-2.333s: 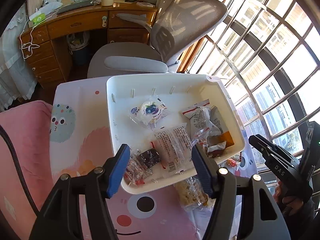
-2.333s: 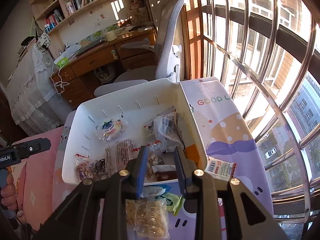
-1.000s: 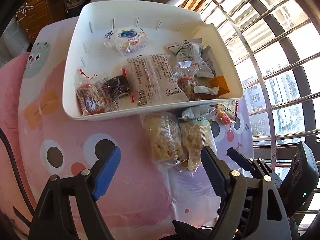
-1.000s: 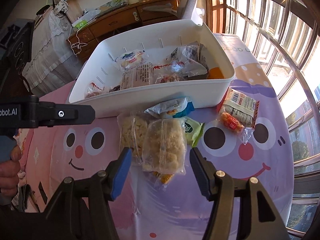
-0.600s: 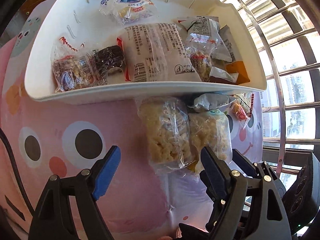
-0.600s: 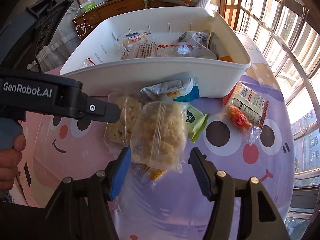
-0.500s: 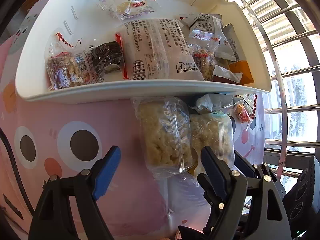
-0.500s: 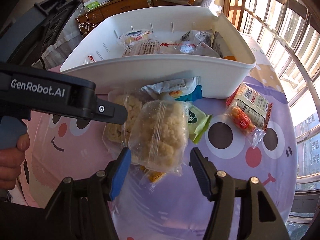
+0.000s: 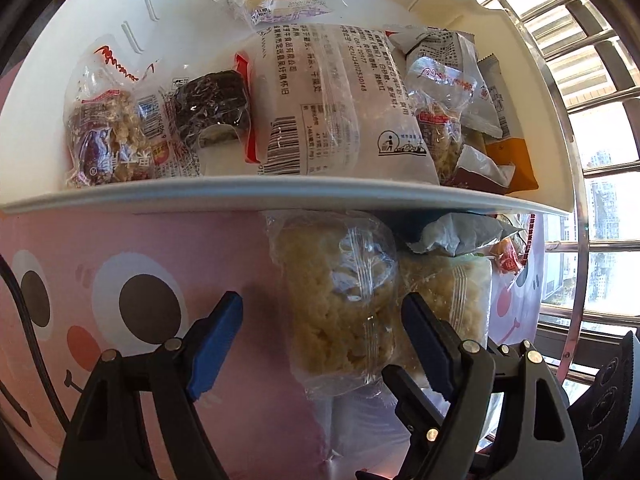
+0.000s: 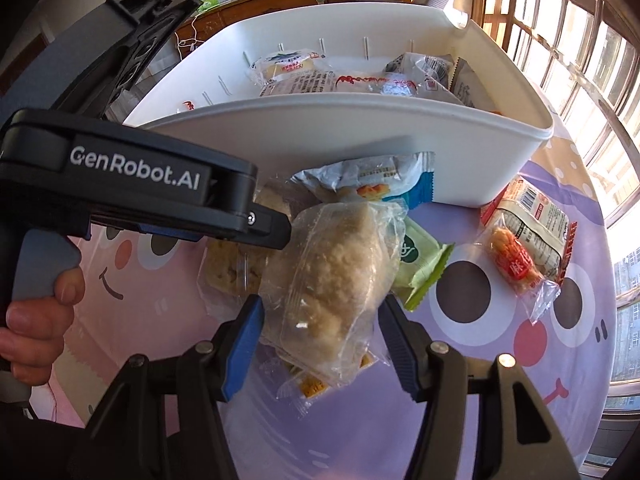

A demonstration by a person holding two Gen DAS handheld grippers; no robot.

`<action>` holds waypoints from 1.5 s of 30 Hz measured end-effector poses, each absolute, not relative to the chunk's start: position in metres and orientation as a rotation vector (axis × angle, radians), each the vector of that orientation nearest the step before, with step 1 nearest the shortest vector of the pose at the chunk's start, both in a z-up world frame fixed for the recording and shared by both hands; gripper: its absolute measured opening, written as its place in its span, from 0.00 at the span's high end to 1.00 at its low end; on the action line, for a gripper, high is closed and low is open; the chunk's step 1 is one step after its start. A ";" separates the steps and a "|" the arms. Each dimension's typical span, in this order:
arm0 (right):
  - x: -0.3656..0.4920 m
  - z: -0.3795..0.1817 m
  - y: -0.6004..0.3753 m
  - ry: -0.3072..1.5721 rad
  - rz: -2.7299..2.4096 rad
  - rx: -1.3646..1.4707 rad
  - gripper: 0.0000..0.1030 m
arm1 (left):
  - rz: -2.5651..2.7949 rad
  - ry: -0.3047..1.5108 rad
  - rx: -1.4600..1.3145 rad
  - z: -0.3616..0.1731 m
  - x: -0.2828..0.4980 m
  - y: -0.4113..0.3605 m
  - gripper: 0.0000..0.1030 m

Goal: Organize snacks
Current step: 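Grasp one puffed-rice bag with each gripper, then carry both puffed-rice bags over the white basket and open both grippers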

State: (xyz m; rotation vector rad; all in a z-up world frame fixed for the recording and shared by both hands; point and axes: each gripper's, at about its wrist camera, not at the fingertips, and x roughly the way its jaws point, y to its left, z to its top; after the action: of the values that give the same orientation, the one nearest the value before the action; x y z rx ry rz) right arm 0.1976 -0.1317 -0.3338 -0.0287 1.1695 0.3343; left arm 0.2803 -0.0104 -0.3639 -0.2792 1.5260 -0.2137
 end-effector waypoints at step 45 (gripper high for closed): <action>0.170 -0.270 -0.105 1.100 0.490 -0.114 0.68 | -0.092 1.382 -0.356 -0.293 0.223 0.050 0.50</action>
State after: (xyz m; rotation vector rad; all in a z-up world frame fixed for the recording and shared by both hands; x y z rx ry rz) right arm 0.1700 -0.1050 -0.2701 -0.1140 1.1003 0.4899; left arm 0.2232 0.0501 -0.2934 -0.3563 1.3821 -0.0916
